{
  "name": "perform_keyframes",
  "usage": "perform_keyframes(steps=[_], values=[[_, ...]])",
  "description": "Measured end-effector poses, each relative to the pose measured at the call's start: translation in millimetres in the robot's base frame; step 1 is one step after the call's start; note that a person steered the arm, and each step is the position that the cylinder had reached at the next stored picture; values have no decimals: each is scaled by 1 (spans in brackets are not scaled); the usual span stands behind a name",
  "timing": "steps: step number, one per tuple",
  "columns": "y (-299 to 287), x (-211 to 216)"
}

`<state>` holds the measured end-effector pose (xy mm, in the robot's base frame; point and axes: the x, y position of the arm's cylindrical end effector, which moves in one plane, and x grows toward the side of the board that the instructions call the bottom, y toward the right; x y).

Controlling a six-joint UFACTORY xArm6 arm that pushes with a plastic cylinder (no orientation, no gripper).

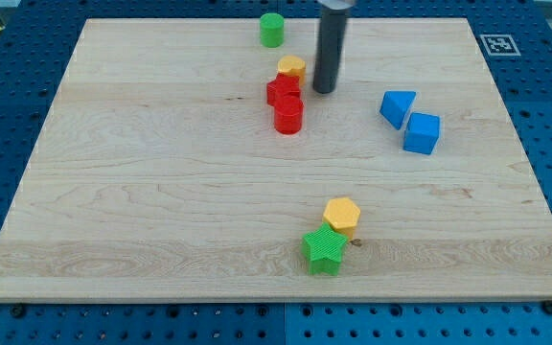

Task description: Move the yellow heart slightly left

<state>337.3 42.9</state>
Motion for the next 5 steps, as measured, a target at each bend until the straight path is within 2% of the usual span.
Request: perform_keyframes(steps=[1, 2, 5], values=[[-11, -21], [-8, -24], [-82, -33]])
